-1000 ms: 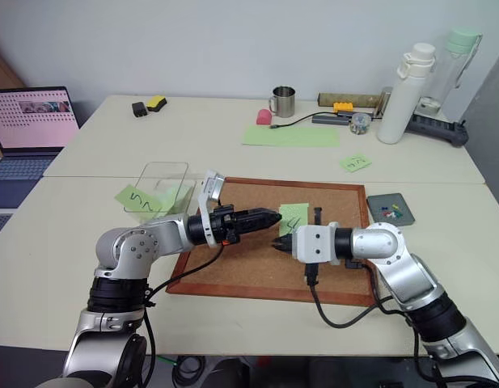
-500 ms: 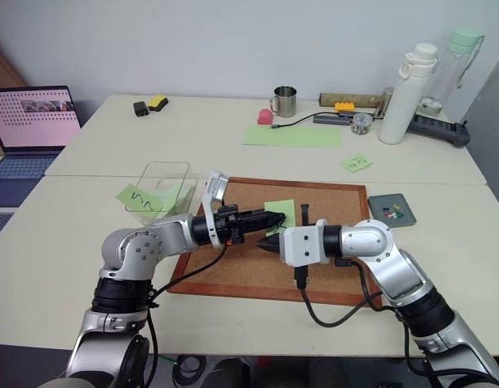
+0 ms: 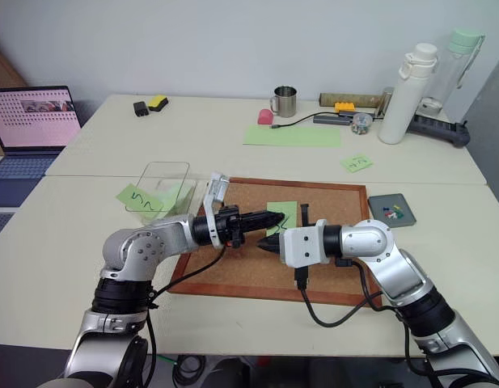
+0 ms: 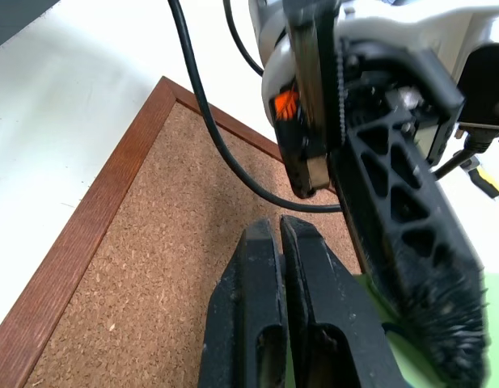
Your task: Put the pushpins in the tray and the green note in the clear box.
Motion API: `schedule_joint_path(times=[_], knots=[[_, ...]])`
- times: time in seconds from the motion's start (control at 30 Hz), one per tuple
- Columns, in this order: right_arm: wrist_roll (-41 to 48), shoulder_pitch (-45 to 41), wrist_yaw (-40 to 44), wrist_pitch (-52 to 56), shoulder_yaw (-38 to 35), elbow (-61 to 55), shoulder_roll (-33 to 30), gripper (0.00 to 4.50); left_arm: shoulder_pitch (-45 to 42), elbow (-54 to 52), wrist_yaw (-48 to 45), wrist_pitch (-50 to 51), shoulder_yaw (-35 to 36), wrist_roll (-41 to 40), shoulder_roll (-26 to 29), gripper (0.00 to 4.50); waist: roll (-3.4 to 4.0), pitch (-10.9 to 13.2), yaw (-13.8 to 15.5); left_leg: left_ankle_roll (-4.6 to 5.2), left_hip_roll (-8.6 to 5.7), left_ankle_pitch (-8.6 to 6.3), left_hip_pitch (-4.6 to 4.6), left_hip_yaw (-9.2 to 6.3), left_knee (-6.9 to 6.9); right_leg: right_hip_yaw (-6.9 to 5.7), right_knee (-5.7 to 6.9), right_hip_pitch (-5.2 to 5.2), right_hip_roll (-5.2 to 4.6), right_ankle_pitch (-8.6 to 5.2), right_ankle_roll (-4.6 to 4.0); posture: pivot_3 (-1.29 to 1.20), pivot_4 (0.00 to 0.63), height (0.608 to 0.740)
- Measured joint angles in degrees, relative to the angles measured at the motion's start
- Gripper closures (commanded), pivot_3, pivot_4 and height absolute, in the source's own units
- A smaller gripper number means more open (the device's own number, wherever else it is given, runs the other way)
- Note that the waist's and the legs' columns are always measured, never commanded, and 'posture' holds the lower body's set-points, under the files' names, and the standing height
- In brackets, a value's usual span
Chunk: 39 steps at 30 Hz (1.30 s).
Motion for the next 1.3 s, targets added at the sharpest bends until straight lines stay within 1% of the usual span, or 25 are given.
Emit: schedule_joint_path(times=[0.17,0.47,0.57,0.63,0.67,0.73,0.77,0.87,0.93,0.97,1.07,1.13,1.17,1.23,1.27,1.3], knots=[[0.08,0.20,-0.30,1.15,-1.14,-0.97,-0.63,4.50,0.22,2.57,0.21,-5.95,-2.11,5.06,-0.35,4.47,0.00,0.00,0.05,0.00,0.00,0.00,-0.01,0.00,-0.01,0.00,-0.01,-0.01,0.00,0.00,0.00,0.00,0.150,0.740],[1.42,4.16,-2.12,5.97,-4.79,-5.94,-1.36,4.50,0.29,3.93,-0.09,-10.25,-2.97,7.96,-0.86,4.47,0.00,0.00,0.11,0.00,-0.01,0.00,-0.01,0.02,0.00,0.01,0.00,0.00,0.00,0.00,0.00,0.00,0.150,0.740],[6.97,7.87,-8.85,15.55,-13.53,-7.28,1.72,4.50,0.25,2.17,-0.48,-10.64,-3.19,7.80,-1.00,4.47,-0.03,0.01,0.18,0.00,0.00,0.00,-0.04,-0.02,0.00,-0.01,0.00,0.01,-0.01,0.00,0.00,0.00,0.150,0.740],[8.32,9.03,-13.29,20.73,-19.24,-6.16,2.11,4.50,0.19,-0.59,-1.40,-12.61,-4.27,8.83,-0.56,4.47,-0.03,0.01,0.28,0.00,-0.05,0.00,-0.04,0.04,0.00,0.04,-0.01,0.00,-0.07,0.00,0.00,0.00,0.150,0.740],[9.36,9.41,-16.90,24.75,-22.92,-5.21,2.68,4.50,0.14,-2.86,-2.44,-16.30,-7.11,11.87,1.00,4.47,-0.03,0.01,0.27,0.00,-0.04,0.00,-0.04,0.03,-0.01,0.02,-0.03,0.01,-0.06,0.00,0.00,0.00,0.150,0.740],[9.50,9.50,-21.19,29.21,-28.17,-2.54,2.82,4.50,0.16,-5.30,-3.76,-20.20,-9.74,15.01,2.04,4.47,-0.01,0.01,0.36,0.00,-0.06,0.00,-0.03,0.08,-0.03,0.06,-0.02,0.01,-0.07,0.00,0.00,0.00,0.150,0.740],[10.03,9.47,-24.41,32.18,-31.51,-0.54,3.57,4.50,0.15,-6.27,-4.21,-23.78,-11.74,17.60,2.52,4.47,-0.02,0.01,0.34,0.00,-0.04,0.00,-0.02,0.07,-0.04,0.05,-0.02,0.01,-0.05,0.00,0.00,0.00,0.150,0.740],[11.14,9.24,-29.07,35.83,-35.75,5.47,4.51,4.50,0.15,-7.23,-4.67,-30.12,-14.67,21.81,2.24,4.47,-0.01,0.01,0.32,0.04,-0.04,-0.02,-0.01,0.13,-0.05,0.10,-0.02,-0.01,-0.03,0.00,0.00,0.00,0.150,0.740],[11.46,8.72,-30.90,36.32,-36.72,9.61,4.99,4.50,0.15,-7.16,-4.68,-33.33,-15.78,24.01,1.69,4.47,-0.01,0.01,0.01,0.09,-0.04,-0.05,0.02,0.22,-0.05,0.18,0.02,-0.02,-0.03,0.00,0.00,0.00,0.150,0.740],[11.47,7.35,-31.92,36.01,-37.10,13.61,5.31,4.50,0.07,-7.03,-4.73,-35.60,-16.56,25.49,1.26,4.47,-0.01,0.01,-0.15,0.11,-0.03,-0.06,0.05,0.30,-0.05,0.24,0.03,-0.02,-0.02,0.01,0.00,0.00,0.150,0.740],[11.52,4.72,-33.12,34.89,-37.24,19.61,5.67,4.50,-0.12,-6.88,-5.15,-38.25,-17.73,27.27,0.79,4.47,0.05,0.02,-0.38,0.20,-0.02,-0.10,0.06,0.34,-0.05,0.27,0.04,-0.03,0.00,0.02,0.02,0.00,0.150,0.740],[12.18,2.43,-34.28,34.40,-38.36,23.42,6.64,4.04,-0.16,-6.61,-5.13,-39.15,-17.76,27.81,0.58,4.50,0.05,0.02,-0.45,0.21,0.00,-0.11,0.05,0.34,-0.05,0.25,0.04,-0.03,0.01,0.02,0.02,0.00,0.150,0.740],[13.25,1.33,-35.13,34.39,-39.36,25.27,7.07,3.90,-0.13,-6.43,-5.12,-39.29,-17.77,28.13,0.51,4.50,0.05,0.02,-0.40,0.21,-0.01,-0.11,0.04,0.34,-0.05,0.25,0.03,-0.03,0.00,0.02,0.02,0.00,0.150,0.740],[13.95,0.59,-35.51,34.34,-40.30,26.49,7.13,3.42,-0.07,-5.87,-5.09,-39.40,-17.77,28.59,0.61,4.50,0.05,0.02,-0.35,0.21,-0.01,-0.11,0.02,0.34,-0.05,0.23,0.01,-0.03,0.00,0.02,0.03,0.00,0.150,0.740],[14.08,0.52,-35.58,34.23,-40.38,26.70,7.04,3.29,0.19,-5.83,-5.06,-39.44,-17.76,28.79,0.81,4.50,0.05,0.02,-0.35,0.21,-0.01,-0.11,0.01,0.34,-0.05,0.23,-0.02,-0.03,0.00,0.02,0.03,0.00,0.150,0.740],[14.26,0.53,-35.59,34.22,-40.39,26.75,7.01,2.99,0.44,-5.80,-5.00,-39.44,-17.74,28.87,0.86,4.50,0.05,0.02,-0.35,0.20,0.00,-0.10,0.00,0.35,-0.05,0.23,-0.02,-0.03,-0.01,0.02,0.03,0.00,0.150,0.740]])
